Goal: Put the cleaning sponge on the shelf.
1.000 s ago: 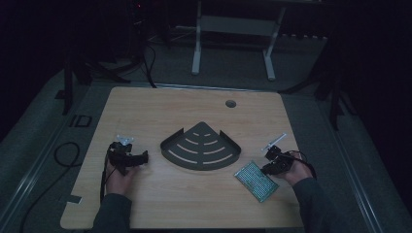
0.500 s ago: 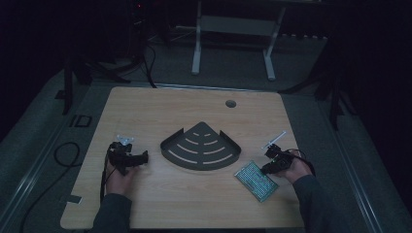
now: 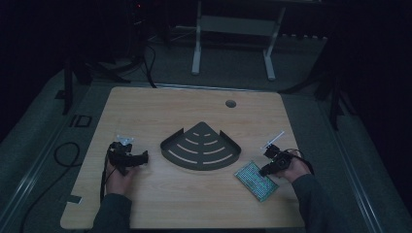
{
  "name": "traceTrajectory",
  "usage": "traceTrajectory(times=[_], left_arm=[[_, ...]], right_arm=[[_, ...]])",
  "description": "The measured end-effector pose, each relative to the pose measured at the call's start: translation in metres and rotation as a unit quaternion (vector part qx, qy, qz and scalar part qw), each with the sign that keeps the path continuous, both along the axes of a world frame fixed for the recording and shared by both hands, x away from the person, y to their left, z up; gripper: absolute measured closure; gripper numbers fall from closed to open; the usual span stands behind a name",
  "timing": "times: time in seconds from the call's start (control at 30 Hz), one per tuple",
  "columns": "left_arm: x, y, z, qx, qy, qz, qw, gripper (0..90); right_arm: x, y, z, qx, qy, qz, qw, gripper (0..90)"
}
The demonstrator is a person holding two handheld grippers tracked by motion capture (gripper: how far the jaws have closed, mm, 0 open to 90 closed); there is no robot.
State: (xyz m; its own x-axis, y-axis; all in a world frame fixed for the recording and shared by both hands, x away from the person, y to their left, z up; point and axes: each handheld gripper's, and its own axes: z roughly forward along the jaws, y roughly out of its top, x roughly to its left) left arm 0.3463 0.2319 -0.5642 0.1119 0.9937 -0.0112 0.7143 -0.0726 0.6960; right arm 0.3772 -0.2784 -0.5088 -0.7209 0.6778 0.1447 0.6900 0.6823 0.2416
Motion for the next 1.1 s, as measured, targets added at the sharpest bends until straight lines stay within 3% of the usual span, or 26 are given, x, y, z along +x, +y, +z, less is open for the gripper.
traceTrajectory(times=[0.27,0.5,0.73,1.1], left_arm=[[0.0,0.0,0.0,0.0,0.0,0.0,1.0,6.5],[0.0,0.0,0.0,0.0,0.0,0.0,1.0,6.5],[0.0,0.0,0.0,0.0,0.0,0.0,1.0,6.5],[0.0,0.0,0.0,0.0,0.0,0.0,1.0,6.5]], right_arm=[[0.005,-0.001,-0.002,0.01,0.03,-0.005,0.9995,79.7],[0.009,0.003,-0.001,-0.002,0.048,-0.001,0.9988,84.7],[0.009,0.011,0.004,-0.036,0.039,0.012,0.9985,89.4],[0.01,0.014,0.023,-0.045,0.026,0.021,0.9984,89.8]])
